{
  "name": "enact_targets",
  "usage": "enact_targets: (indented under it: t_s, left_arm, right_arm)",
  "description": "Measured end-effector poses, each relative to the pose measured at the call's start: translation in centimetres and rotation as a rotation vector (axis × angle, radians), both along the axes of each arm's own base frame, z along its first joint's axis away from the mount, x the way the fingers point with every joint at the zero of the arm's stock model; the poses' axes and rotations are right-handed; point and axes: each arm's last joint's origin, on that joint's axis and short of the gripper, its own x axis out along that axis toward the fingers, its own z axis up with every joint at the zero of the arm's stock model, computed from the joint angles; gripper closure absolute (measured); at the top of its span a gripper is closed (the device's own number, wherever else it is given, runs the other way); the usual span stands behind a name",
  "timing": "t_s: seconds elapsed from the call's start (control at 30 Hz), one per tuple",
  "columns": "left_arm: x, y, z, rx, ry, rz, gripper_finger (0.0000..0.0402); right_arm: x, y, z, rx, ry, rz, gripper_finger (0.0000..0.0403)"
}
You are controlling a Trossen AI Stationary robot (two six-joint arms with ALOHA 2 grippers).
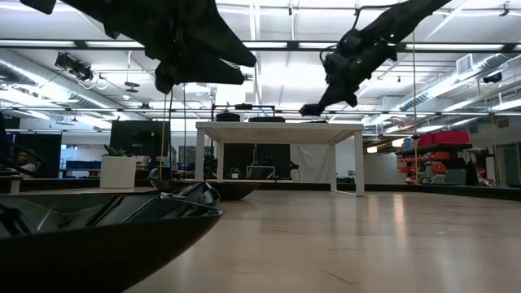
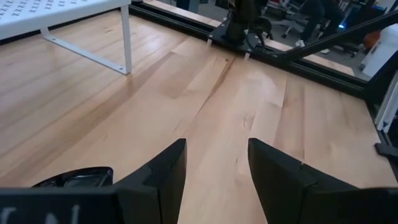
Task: Pick & Place Mini shaped plates
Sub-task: Stack the black square plate on top of the other black square plate on the shelf
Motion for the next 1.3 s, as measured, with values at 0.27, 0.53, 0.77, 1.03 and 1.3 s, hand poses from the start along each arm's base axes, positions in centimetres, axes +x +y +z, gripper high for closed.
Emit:
enact_targets:
  t_s: [0.27, 0.53, 0.77, 1.03, 1.3]
  left_arm:
    - [0.0, 0.0, 0.0, -0.001, 0.001, -0.003, 0.0223]
    - [0.0, 0.0, 0.0, -0.004, 0.0, -0.001, 0.0223]
    - [0.0, 0.0, 0.0, -0.007, -0.001, -0.001, 0.0223]
    - [0.0, 0.0, 0.0, -0.007, -0.001, 0.0, 0.0223]
    - [-0.1, -0.2, 0.0, -0.01, -0.001, -0.007, 0.0223]
  right_arm:
    - [-0.6, -1.0, -1.1, 0.023, 0.076, -0.055, 0.0394]
    - [-0.6, -1.0, -1.1, 0.04, 0.08, -0.087, 0.0366]
    - [-0.8, -0.7, 0.3, -0.001, 0.016, -0.096, 0.0286]
    - [0.5, 1.8, 2.3, -0.098, 0.024, -0.163, 0.026]
    - [1.5, 0.2, -0.6, -0.081, 0.169, -0.33, 0.0331]
